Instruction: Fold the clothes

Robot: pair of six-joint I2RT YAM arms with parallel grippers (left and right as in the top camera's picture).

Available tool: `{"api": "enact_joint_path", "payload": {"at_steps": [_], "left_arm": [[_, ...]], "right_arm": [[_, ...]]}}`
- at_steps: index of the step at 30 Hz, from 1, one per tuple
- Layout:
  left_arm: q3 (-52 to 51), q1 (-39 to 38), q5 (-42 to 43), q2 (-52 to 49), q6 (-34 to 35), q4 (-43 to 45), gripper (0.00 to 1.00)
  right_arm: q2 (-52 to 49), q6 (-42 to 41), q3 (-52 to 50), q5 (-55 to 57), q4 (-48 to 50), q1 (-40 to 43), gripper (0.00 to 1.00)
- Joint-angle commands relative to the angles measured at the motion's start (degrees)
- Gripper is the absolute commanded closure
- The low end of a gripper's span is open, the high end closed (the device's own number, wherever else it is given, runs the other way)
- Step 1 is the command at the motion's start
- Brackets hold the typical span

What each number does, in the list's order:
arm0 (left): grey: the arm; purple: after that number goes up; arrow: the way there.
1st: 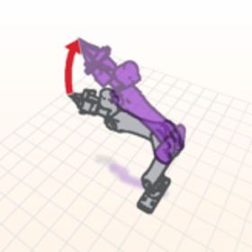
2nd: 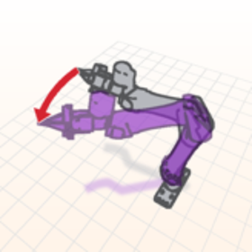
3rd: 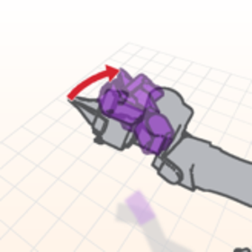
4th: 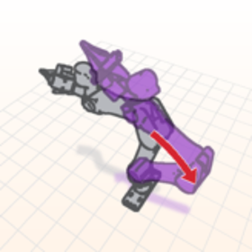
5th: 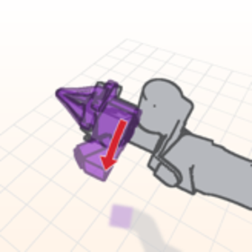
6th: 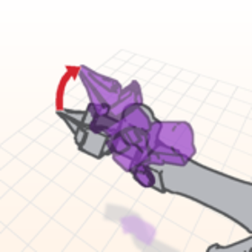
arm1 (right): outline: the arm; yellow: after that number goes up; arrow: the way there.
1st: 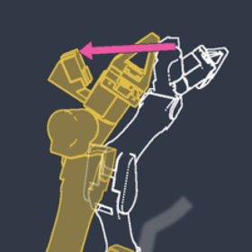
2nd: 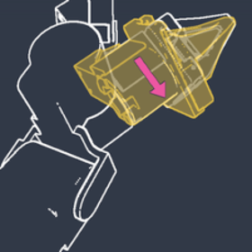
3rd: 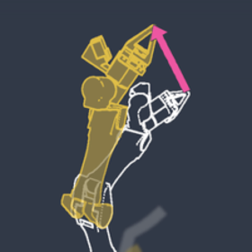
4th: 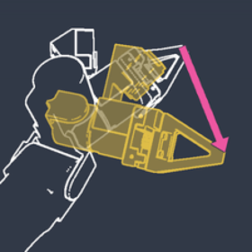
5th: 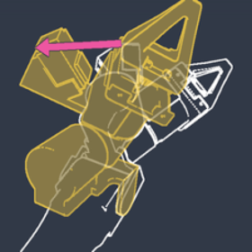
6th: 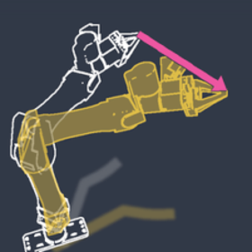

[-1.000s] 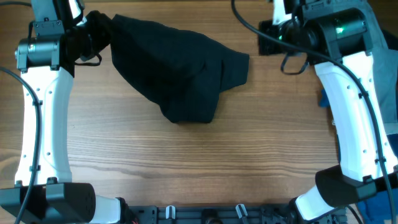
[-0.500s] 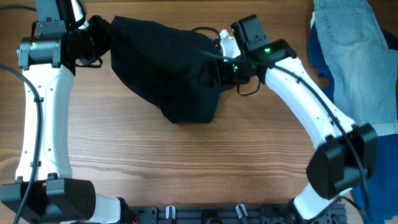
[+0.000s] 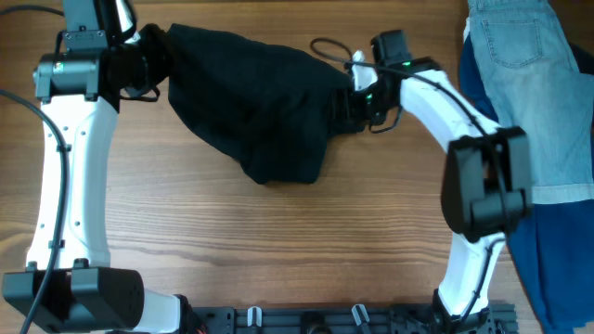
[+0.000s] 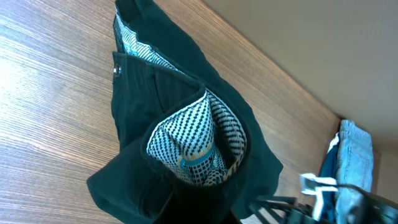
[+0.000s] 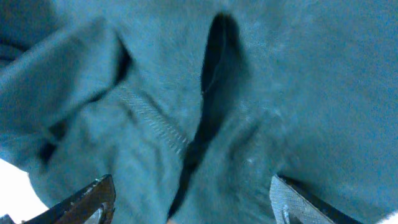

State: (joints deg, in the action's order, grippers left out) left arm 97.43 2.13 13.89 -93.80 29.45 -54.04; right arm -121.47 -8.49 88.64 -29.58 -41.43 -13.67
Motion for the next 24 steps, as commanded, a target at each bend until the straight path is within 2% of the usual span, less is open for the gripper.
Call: {"api": "enact_joint_path", "payload": {"at_steps": [1,4,7,9,14,17,24], "left_arm": [[0.07,-1.62,-1.57,-0.07,-0.66,0.09,0.96],[0.07,-2.49,-2.25,-0.07,-0.66,0.09,0.96],[0.07,-3.15,-3.32,-0.07,-0.66,-0.09,0.96],[0.07,-3.15,-3.43,-0.07,-0.66,-0.24,0.96],[0.07,-3.15,-3.52,-0.07,-0.66,-0.28,0.96],[0.07,-3.15,-3.52,-0.07,-0.68,-0.24,0.96],[0.07,-3.15,-3.52,-0.07,-0.66,-0.31,0.96]], "right_arm": [[-1.88,0.76,0.33,-1.60,1.81,-1.18,0.18],[-2.08,0.79,0.44,-1.55,4.50,-1.31,0.19],[-2.08,0.85,3.85,-1.44,2.01,-1.31,0.27],[-2.05,1.16,8.76,1.70,-2.78,-1.55,0.25],[-2.05,2.32,13.68,2.58,-5.31,-1.55,0.21],[-2.08,2.29,14.10,2.78,-5.14,-1.70,0.18],[-4.74,2.29,14.10,2.67,-5.01,-1.99,0.19]]}}
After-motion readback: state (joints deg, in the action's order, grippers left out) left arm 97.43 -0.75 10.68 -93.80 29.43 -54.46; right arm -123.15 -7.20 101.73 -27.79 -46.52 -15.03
